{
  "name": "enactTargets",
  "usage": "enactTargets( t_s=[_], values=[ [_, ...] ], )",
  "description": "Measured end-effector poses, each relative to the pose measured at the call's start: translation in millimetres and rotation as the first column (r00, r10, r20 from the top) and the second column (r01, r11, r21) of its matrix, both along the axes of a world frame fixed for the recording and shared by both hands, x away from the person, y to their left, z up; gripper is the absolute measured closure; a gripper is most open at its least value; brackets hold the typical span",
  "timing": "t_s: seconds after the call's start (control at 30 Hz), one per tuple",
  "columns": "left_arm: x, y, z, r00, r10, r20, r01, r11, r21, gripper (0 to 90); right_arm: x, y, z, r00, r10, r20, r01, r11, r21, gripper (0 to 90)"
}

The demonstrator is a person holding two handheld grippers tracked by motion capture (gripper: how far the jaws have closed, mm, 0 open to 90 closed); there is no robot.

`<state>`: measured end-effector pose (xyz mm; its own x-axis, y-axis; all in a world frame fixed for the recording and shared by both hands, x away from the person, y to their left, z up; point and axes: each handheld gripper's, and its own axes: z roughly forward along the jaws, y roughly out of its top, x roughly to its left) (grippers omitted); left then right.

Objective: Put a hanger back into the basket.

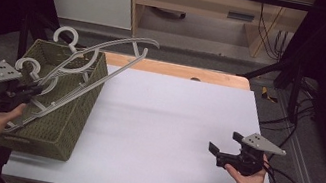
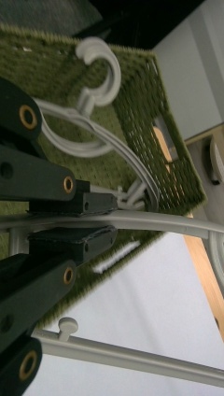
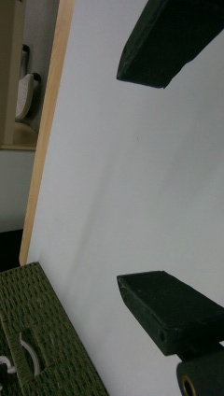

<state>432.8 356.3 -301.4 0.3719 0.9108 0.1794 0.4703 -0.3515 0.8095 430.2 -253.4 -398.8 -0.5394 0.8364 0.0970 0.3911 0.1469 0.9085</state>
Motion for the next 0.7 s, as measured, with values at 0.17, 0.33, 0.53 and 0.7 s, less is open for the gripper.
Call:
enactTargets(
  t_s=[0.17, 0.33, 0.53, 0.7],
  values=[
    [6.3, 20.8, -7.0, 0.9991, 0.040, -0.014, -0.040, 0.9991, 0.011, 82.5, 0.2, 0.4, -0.5, 1.0000, -0.001, -0.001, 0.001, 1.000, -0.003, 4.3],
    [9.2, 39.9, -14.6, 0.9965, 0.080, -0.025, -0.080, 0.9965, 0.027, 82.5, 1.0, 1.3, -1.4, 1.0000, 0.000, -0.002, 0.000, 1.000, -0.006, 4.2],
    [11.3, 57.4, -21.6, 0.9926, 0.116, -0.036, -0.115, 0.9924, 0.045, 82.5, 1.0, 1.8, -1.6, 1.0000, 0.002, -0.006, -0.002, 1.000, -0.005, 3.9],
    [14.7, 70.3, -26.2, 0.9888, 0.142, -0.045, -0.140, 0.9884, 0.059, 82.4, 0.9, 2.1, -2.0, 0.9999, 0.001, -0.011, -0.001, 1.000, -0.007, 3.7]
  ],
)
